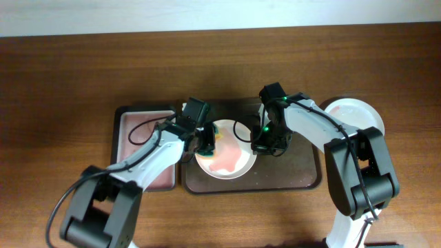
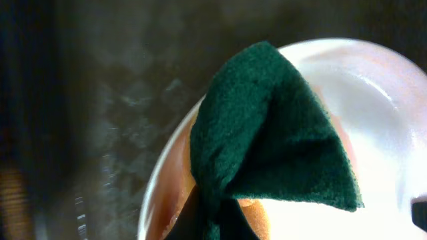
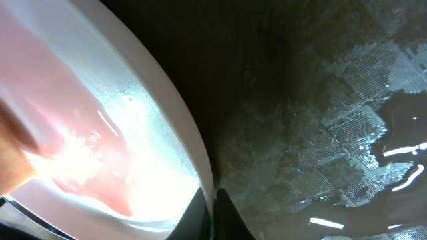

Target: Clean dirty plates on tray and stack at the side

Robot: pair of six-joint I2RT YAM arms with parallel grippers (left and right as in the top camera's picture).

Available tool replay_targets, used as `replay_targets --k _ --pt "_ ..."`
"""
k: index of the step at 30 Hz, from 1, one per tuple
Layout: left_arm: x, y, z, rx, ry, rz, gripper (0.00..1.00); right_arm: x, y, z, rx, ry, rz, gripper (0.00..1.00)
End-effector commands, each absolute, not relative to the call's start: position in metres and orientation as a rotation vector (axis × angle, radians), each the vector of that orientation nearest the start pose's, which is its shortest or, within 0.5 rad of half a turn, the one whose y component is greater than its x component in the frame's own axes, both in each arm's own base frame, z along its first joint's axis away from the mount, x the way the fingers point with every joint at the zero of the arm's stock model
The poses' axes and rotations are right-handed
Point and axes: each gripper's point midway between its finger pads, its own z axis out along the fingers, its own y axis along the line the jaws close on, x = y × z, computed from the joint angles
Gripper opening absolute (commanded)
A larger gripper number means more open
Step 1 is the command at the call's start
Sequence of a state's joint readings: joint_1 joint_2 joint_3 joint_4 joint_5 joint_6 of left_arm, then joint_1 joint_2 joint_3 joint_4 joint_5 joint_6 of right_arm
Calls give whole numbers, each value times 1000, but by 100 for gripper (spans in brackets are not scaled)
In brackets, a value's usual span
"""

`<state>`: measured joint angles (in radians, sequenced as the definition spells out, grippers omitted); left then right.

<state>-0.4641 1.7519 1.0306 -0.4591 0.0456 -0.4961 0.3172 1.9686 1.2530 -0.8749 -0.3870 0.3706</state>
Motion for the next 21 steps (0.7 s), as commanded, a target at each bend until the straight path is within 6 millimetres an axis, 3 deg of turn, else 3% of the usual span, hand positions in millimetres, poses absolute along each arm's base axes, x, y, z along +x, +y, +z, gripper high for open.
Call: replay_targets --k 1,2,3,5,6,10,13,15,18,21 --pt "362 -172 97 -13 2604 -311 0 302 163 2 106 3256 526 24" --pt "363 -172 111 -14 2567 -328 0 303 164 2 103 3248 530 34" --pt "364 -170 124 -18 2531 -340 0 305 164 2 100 3241 532 35" --pt "365 -164 140 -37 2492 -343 0 307 165 2 98 3233 535 31" --pt "365 -154 142 -63 2489 -314 0 307 165 2 98 3234 536 24" --pt "356 -107 125 -187 2578 -158 0 305 164 2 94 3242 533 6" --pt "348 -70 116 -252 2644 -77 0 303 164 2 97 3249 531 4" --pt "346 -56 109 -230 2669 -43 0 304 164 4 92 3243 532 4" --pt "342 -36 92 -275 2716 -10 0 314 157 25 26 3176 465 4" --pt "342 -36 70 -178 2792 -48 0 328 138 56 19 3079 292 4"
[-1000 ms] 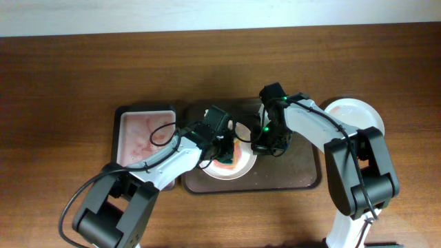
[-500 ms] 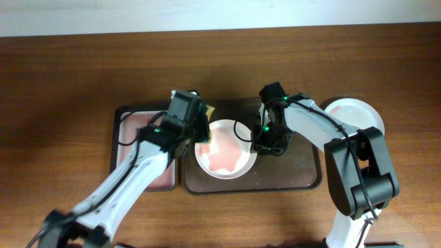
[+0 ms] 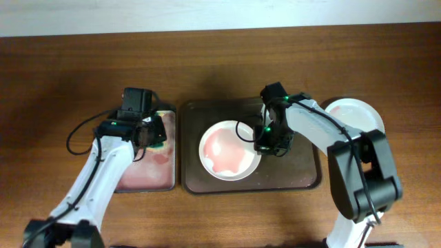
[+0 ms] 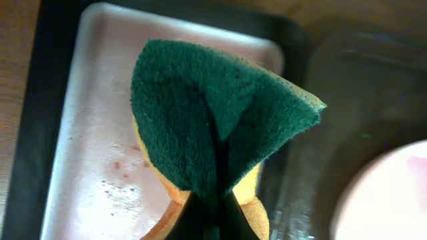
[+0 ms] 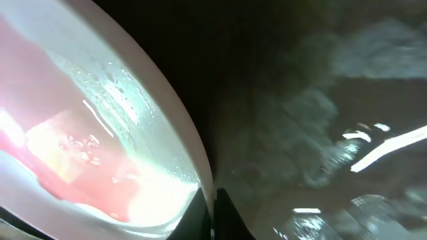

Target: Clean dirty plates on tray and stack at the side

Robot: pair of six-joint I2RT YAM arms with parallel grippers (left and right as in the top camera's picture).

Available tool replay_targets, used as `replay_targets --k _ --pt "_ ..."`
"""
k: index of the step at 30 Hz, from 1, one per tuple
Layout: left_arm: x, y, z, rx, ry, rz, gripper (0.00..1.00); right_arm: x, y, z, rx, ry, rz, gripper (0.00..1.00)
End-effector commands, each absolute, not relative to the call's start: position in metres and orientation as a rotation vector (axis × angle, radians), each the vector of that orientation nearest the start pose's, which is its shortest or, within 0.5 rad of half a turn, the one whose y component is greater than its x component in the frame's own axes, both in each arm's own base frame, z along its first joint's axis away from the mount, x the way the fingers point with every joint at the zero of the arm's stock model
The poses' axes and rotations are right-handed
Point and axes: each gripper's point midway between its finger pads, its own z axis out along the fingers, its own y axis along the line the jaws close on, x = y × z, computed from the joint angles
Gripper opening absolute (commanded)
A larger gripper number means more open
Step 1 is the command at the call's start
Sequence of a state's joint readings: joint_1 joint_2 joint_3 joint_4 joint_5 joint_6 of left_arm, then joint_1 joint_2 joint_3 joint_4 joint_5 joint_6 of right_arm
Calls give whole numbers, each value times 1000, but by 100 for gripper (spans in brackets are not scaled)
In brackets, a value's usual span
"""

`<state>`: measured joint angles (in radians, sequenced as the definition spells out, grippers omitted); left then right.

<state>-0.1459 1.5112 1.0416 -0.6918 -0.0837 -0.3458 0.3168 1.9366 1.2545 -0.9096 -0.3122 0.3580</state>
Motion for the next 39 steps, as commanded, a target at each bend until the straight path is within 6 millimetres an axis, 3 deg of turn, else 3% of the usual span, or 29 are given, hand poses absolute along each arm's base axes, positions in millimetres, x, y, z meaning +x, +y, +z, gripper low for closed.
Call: replay_targets --k 1,7,8,11,13,18,26,28,35,37,39 --pt "343 -36 64 -153 2808 -54 0 332 134 65 18 3046 252 4" --pt "353 -34 22 -155 2869 -34 0 347 70 128 77 2791 -213 4" --pt "354 -34 20 -155 2869 -29 7 349 63 134 87 2763 -258 4" --pt "353 -34 19 -155 2871 -29 56 351 52 148 86 2686 -393 4" --pt "353 -34 19 -155 2872 -29 66 352 54 152 54 2653 -456 4" --pt "352 -34 19 -156 2876 -29 70 351 72 179 -71 2455 -714 4" --pt "352 -34 19 -155 2875 -29 71 334 145 219 -295 2144 -825 4" --pt "352 -34 19 -155 2876 -28 71 329 155 227 -313 2084 -841 4" --pt "352 -34 19 -155 2875 -29 72 330 156 254 -250 1935 -922 4" --pt "352 -34 19 -156 2876 -28 72 335 154 249 -227 1962 -886 4" --pt "352 -34 19 -155 2876 -28 72 341 152 228 -232 2085 -789 4"
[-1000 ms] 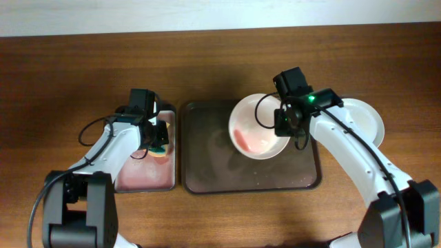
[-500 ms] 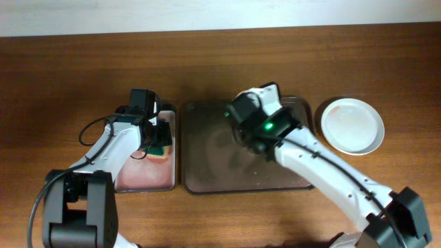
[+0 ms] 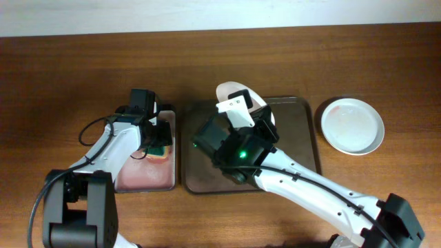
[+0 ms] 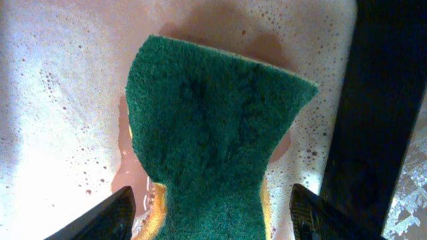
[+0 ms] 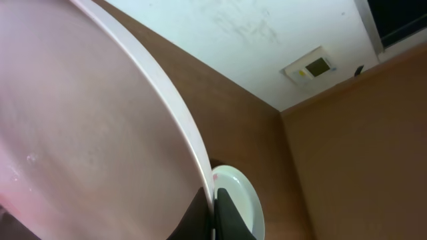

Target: Clean dirty plates on tray and stack at the side

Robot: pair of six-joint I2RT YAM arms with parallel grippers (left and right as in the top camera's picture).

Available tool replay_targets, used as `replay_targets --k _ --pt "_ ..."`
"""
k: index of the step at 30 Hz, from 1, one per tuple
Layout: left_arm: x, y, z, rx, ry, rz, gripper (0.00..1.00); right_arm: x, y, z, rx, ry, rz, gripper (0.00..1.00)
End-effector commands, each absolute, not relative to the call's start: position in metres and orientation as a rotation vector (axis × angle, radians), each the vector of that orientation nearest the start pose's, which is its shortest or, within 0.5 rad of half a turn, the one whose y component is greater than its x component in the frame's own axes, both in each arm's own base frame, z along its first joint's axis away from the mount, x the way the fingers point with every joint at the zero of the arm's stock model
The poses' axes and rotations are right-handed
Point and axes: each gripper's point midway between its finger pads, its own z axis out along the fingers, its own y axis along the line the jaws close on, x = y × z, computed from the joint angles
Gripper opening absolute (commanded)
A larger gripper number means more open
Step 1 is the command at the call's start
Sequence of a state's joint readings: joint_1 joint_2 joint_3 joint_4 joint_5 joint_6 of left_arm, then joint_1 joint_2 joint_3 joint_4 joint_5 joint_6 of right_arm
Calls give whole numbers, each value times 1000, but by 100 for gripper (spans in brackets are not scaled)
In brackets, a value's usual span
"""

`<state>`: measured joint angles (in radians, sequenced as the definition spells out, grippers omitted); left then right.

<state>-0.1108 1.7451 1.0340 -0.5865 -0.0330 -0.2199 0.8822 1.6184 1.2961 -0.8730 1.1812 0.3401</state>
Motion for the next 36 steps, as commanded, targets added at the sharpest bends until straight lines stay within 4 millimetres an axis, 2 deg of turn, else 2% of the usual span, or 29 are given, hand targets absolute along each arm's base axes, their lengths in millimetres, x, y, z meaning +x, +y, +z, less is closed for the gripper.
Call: replay_targets --k 1,3,5,7,10,12,15,17,19,20,22,24,26,27,28,30,32,33,34,35,36 --pt "351 -34 19 -155 2880 -28 72 346 147 211 -206 2192 -697 4" --pt "351 -34 19 -155 2880 -28 72 351 130 196 -76 2293 -610 4" --pt "351 -33 19 -155 2883 -27 72 359 104 176 71 2428 -490 4" --pt "350 -33 19 -155 2884 -27 72 366 69 162 263 2531 -373 4" --pt "349 -33 18 -156 2887 -25 73 371 4 144 591 2632 -154 4" --pt "349 -33 18 -156 2889 -25 73 363 -51 132 858 2645 -34 4" --pt "349 -33 18 -156 2890 -25 73 341 -111 120 1119 2620 -57 4" --pt "349 -33 18 -156 2890 -25 73 325 -144 112 1264 2594 -83 4" --pt "349 -33 18 -156 2890 -25 73 314 -166 106 1363 2567 -97 6" --pt "349 -33 18 -156 2890 -25 73 309 -175 101 1412 2558 -92 17" --pt "349 -33 18 -156 2891 -25 73 309 -176 93 1418 2578 -35 20" --pt "349 -33 18 -156 2890 -25 73 315 -164 85 1357 2634 50 29" --pt "349 -33 18 -156 2891 -25 73 329 -129 74 1223 2734 259 37" --pt "349 -33 18 -156 2891 -25 75 338 -103 72 1070 2794 394 41" --pt "349 -33 18 -156 2891 -25 77 341 -91 73 996 2814 451 42" --pt "349 -33 22 -156 2893 -25 80 350 -52 78 727 2866 581 45" --pt "354 -34 41 -155 2877 -28 82 353 -17 78 511 2926 560 52" --pt "356 -34 49 -154 2870 -30 88 353 -8 78 454 2940 556 54" --pt "359 -34 60 -155 2866 -31 95 351 11 77 339 2974 538 57" --pt "359 -35 72 -156 2872 -33 100 345 21 76 283 3013 493 60" --pt "357 -37 80 -153 2885 -51 99 340 26 76 248 3044 449 61"
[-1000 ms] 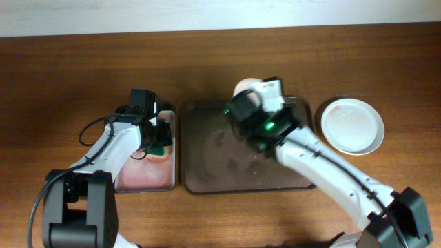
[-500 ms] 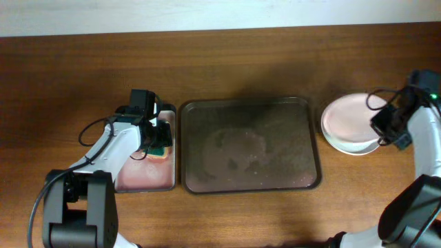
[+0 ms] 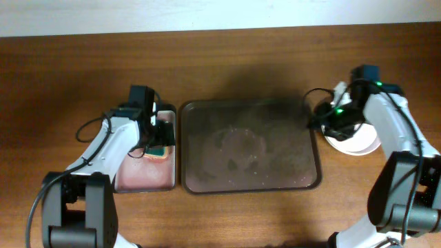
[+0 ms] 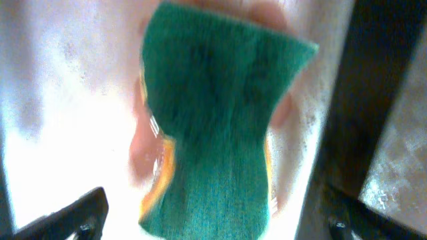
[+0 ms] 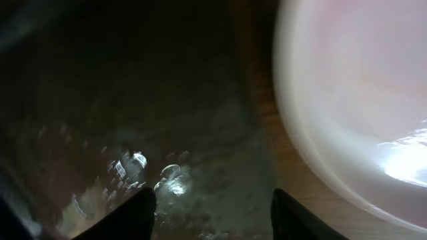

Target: Clean dirty plates on tray and stack at the side

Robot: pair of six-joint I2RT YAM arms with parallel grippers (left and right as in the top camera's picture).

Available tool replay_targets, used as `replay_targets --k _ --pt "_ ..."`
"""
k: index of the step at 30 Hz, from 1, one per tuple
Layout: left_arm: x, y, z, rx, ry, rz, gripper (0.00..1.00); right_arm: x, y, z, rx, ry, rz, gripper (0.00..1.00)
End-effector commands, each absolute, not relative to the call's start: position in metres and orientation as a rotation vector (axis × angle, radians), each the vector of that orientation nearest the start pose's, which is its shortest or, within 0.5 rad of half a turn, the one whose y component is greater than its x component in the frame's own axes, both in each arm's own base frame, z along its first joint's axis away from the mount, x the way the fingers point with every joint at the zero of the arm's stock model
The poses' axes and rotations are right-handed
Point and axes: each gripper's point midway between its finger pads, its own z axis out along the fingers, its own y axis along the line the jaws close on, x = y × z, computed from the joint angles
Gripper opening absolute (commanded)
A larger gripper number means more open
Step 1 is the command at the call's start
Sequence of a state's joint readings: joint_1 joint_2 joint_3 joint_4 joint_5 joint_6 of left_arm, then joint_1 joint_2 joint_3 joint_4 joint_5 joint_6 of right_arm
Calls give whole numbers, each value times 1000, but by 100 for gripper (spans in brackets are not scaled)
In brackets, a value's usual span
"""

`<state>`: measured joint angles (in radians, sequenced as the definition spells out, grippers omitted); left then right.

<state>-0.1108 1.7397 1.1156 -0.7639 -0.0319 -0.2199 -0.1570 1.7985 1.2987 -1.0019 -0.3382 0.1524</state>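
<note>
The green and yellow sponge (image 4: 213, 113) lies loose in the soapy pink tray (image 3: 141, 172), seen in the overhead view as the sponge (image 3: 160, 149). My left gripper (image 4: 213, 220) stands open just above it, jaws wide on either side; from overhead the left gripper (image 3: 155, 132) is over that tray's right end. A white plate (image 5: 360, 107) rests on the table at the right side, plate (image 3: 360, 142) partly hidden by my arm. Over the gap between the dark tray and the plate, my right gripper (image 5: 213, 217) is open and empty, right gripper (image 3: 332, 118).
The dark wet tray (image 3: 248, 148) in the middle holds no plates, only water film and streaks (image 5: 133, 167). Brown tabletop (image 3: 220, 62) surrounds both trays. A cable loops from each wrist.
My right gripper held the plate tilted high over the dark tray; now the plate lies at the right side and the gripper is open beside it. The left gripper stays open over the sponge.
At first my left gripper pressed the sponge on the plate in the dark tray while my right gripper pinched its rim. Then the sponge was over the pink tray, then let go in the suds. The plate was then held aloft, and now lies at the right.
</note>
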Motion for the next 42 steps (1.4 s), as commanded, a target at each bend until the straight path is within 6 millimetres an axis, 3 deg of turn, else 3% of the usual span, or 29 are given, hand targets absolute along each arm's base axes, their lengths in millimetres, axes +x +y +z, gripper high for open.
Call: replay_targets --k 1,3,7,10,12,19,22,24,28,37,42 --pt "353 -40 88 -151 2906 -78 99 334 32 77 209 3068 413 65" --pt "333 -50 98 -150 2992 -159 99 318 43 85 161 3117 319 85" --pt "277 -53 99 -218 3213 -202 99 291 56 106 102 3156 309 93" --pt "260 -51 107 -219 3221 -195 99 278 60 122 72 3086 303 99" --pt "252 -50 124 -191 3060 -226 99 267 55 136 142 2944 271 98" --pt "230 -30 171 -145 2438 -187 99 234 32 195 121 2489 191 99" --pt "218 -28 184 -135 2293 -209 99 224 31 214 116 2396 200 99" --pt "213 -28 193 -131 2246 -216 99 222 30 217 115 2384 202 98" --pt "212 -28 193 -131 2249 -216 99 224 31 213 117 2403 199 99" --pt "212 -28 193 -131 2249 -216 99 233 32 189 126 2516 183 99" --pt "212 -28 193 -131 2249 -216 99 234 29 207 50 2372 160 99"
